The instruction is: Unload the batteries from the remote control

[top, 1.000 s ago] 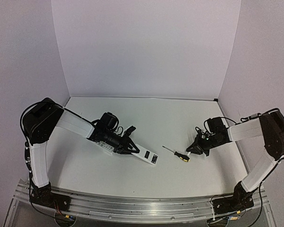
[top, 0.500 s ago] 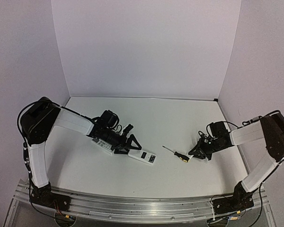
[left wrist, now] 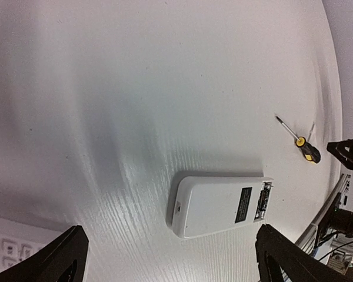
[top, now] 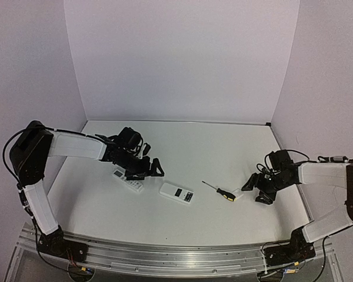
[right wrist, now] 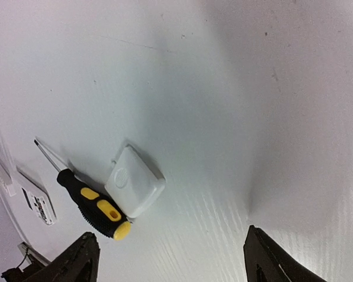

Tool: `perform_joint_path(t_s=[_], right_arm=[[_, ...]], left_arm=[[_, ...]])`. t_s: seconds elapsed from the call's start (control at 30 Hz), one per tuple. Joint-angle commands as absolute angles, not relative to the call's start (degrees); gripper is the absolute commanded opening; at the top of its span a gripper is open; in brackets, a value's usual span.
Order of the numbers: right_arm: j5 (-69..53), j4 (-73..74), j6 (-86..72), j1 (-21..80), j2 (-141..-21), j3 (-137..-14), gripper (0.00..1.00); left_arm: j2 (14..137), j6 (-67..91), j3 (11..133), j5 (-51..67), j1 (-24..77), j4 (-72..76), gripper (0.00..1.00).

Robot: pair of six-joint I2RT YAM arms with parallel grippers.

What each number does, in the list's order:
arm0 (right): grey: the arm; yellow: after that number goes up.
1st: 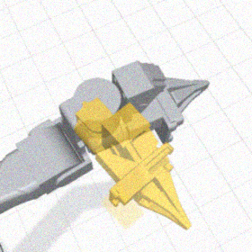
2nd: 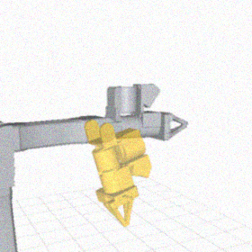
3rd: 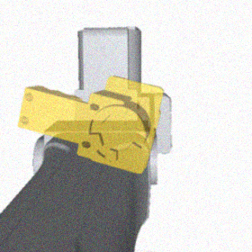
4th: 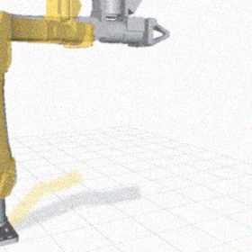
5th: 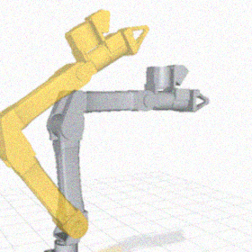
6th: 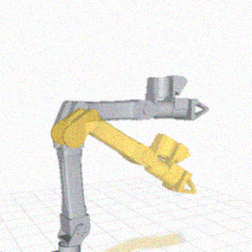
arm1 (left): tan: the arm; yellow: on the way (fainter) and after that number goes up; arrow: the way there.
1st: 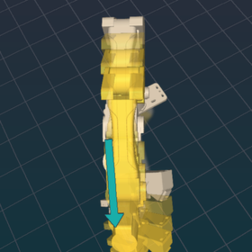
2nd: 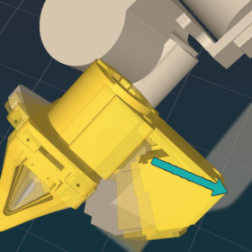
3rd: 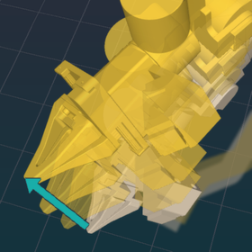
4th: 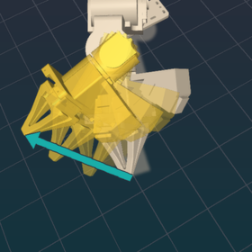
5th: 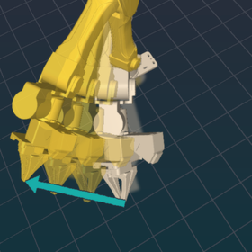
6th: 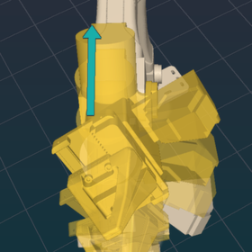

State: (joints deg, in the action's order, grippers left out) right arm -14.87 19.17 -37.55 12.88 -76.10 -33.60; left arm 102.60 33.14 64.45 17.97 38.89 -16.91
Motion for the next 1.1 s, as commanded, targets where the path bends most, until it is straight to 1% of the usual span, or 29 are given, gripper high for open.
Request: perform_joint_path(t_s=[0.0, 0.13, 0.23, 0.27, 0.37, 0.53, 0.77, 1.07], right_arm=[[-12.61, 27.88, -28.07, 14.0, -68.45, -36.64, 0.84], [-9.15, 27.82, -14.3, 20.14, -64.89, -38.9, 0.86], [-4.4, 27.76, -3.54, 25.6, -67.21, -41.33, 0.87], [-4.79, 27.37, -1.02, 26.65, -68.6, -42.39, 0.88], [-9.02, 26.31, 5.42, 27.51, -74.26, -45.07, 0.89], [-10.5, 26.55, 8.92, 29.18, -83.84, -50.33, 0.85], [-7.22, 26.63, 12.4, 32.45, -94.85, -56.08, 0.76], [-3.4, 28.74, 14.89, 35.77, -99.81, -57.53, 0.61]], left_arm=[[94.01, 34.49, 65.04, 9.16, 38.67, -18.79, 1.0], [87.94, 35.08, 62.08, 5.27, 38.67, -16.99, 1.0], [83.14, 35.44, 59.5, -1.01, 38.6, -15.94, 1.0], [81.39, 35.93, 58.27, -4.34, 38.58, -15.76, 1.0], [75.89, 36.85, 54.59, -9.28, 38.48, -14.16, 1.0], [69.31, 37.42, 49.08, -10.98, 38.31, -12.09, 1.0], [67.25, 38.5, 46.09, -9.12, 38.23, -12.13, 1.0], [69.07, 38.51, 45.92, -7.38, 38.23, -12.08, 1.0]])
